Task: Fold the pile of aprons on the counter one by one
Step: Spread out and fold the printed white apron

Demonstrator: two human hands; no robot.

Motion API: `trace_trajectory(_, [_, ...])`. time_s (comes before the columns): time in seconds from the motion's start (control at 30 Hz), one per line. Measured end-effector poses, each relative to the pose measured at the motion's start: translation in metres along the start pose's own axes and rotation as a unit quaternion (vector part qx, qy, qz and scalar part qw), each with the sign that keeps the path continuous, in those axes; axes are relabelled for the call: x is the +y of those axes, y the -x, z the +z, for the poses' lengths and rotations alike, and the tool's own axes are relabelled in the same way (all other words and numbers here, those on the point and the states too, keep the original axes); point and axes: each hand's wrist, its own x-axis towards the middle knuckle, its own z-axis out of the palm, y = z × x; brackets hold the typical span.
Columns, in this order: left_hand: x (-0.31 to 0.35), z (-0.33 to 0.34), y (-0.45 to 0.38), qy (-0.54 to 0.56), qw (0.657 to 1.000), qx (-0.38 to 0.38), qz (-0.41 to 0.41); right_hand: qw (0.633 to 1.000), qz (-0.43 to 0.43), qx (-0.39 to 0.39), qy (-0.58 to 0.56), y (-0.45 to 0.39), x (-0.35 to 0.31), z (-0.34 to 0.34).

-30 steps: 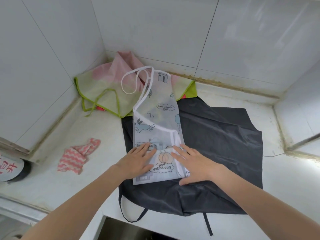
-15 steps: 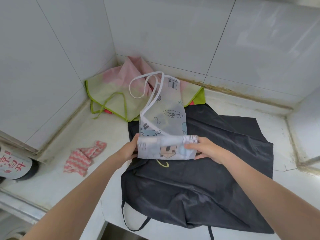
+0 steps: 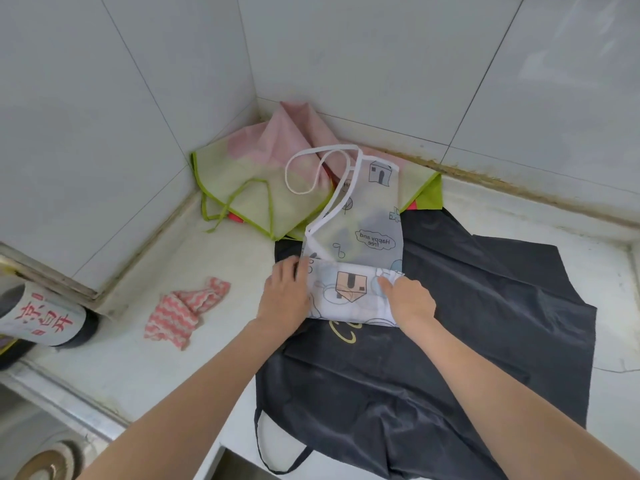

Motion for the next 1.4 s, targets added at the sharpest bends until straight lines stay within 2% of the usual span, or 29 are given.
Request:
trace_trajectory(0.1, [0.013, 0.001, -0.009, -0.100, 0.981, -0.036, 0.161, 1.000, -0.009, -0.012, 0.025, -0.004, -0.001, -0.002])
trace_trajectory(0.13, [0.016, 0.001, -0.013, -0.118, 0.972, -0.090, 0.182, 0.999, -0.011, -0.020, 0.027, -0.002, -0.002, -0.003])
trace_trajectory(0.2, [0.017, 0.001, -0.019, -0.135, 0.961, -0.179, 0.163, 0.999, -0.001, -0.025, 0.025, -0.003, -0.003, -0.005])
trace_trajectory(0.3, [0.020, 0.001, -0.023, -0.147, 0.952, -0.216, 0.156, 0.997, -0.027, 0.003, 0.071, -0.001, -0.002, -0.009])
trace_trajectory(0.33, [0.020, -0.001, -0.025, -0.150, 0.949, -0.227, 0.160, 0.988, -0.090, 0.059, 0.113, 0.001, 0.001, -0.011])
trace_trajectory(0.4, [0.018, -0.006, -0.029, -0.167, 0.938, -0.253, 0.171, 0.938, -0.260, 0.137, 0.184, 0.003, 0.007, -0.014])
trace_trajectory(0.43, [0.016, -0.009, -0.031, -0.169, 0.933, -0.265, 0.174, 0.905, -0.338, 0.132, 0.222, 0.001, 0.015, -0.013])
trace_trajectory(0.5, [0.011, -0.013, -0.035, -0.158, 0.929, -0.286, 0.175, 0.883, -0.387, 0.029, 0.262, 0.000, 0.032, -0.012])
trace_trajectory(0.57, [0.004, -0.017, -0.039, -0.145, 0.928, -0.295, 0.177, 0.885, -0.374, -0.059, 0.272, -0.003, 0.044, -0.019])
trace_trajectory(0.7, [-0.014, -0.011, -0.042, -0.101, 0.945, -0.266, 0.161, 0.885, -0.370, -0.112, 0.259, -0.013, 0.049, -0.019])
trace_trajectory(0.83, [-0.023, -0.008, -0.041, 0.079, 0.962, -0.229, 0.128, 0.899, -0.375, -0.139, 0.177, -0.019, 0.047, -0.019])
trace_trajectory(0.93, [-0.026, -0.023, -0.041, 0.261, 0.945, -0.197, 0.013, 0.932, -0.314, -0.177, 0.034, -0.018, 0.038, -0.035])
trace_trajectory(1.0, [-0.032, -0.031, -0.043, 0.403, 0.900, -0.153, -0.066, 0.953, -0.239, -0.154, -0.108, -0.019, 0.030, -0.053])
trace_trajectory(1.03, [-0.034, -0.032, -0.043, 0.452, 0.879, -0.127, -0.087, 0.947, -0.206, -0.146, -0.199, -0.020, 0.027, -0.060])
trace_trajectory(1.1, [-0.033, -0.032, -0.041, 0.463, 0.876, -0.089, -0.106, 0.907, -0.156, -0.156, -0.359, -0.020, 0.026, -0.067])
trace_trajectory(1.13, [-0.031, -0.030, -0.039, 0.454, 0.879, -0.086, -0.119, 0.893, -0.134, -0.162, -0.399, -0.018, 0.025, -0.068])
trace_trajectory(1.23, [-0.020, -0.024, -0.025, 0.430, 0.876, -0.143, -0.164, 0.901, -0.067, -0.184, -0.387, -0.009, 0.027, -0.053])
trace_trajectory(1.3, [-0.020, -0.020, -0.012, 0.434, 0.854, -0.220, -0.182, 0.903, -0.033, -0.215, -0.370, -0.001, 0.032, -0.039])
trace_trajectory(1.4, [-0.028, -0.022, 0.004, 0.480, 0.806, -0.301, -0.169, 0.903, -0.028, -0.211, -0.374, 0.005, 0.035, -0.029])
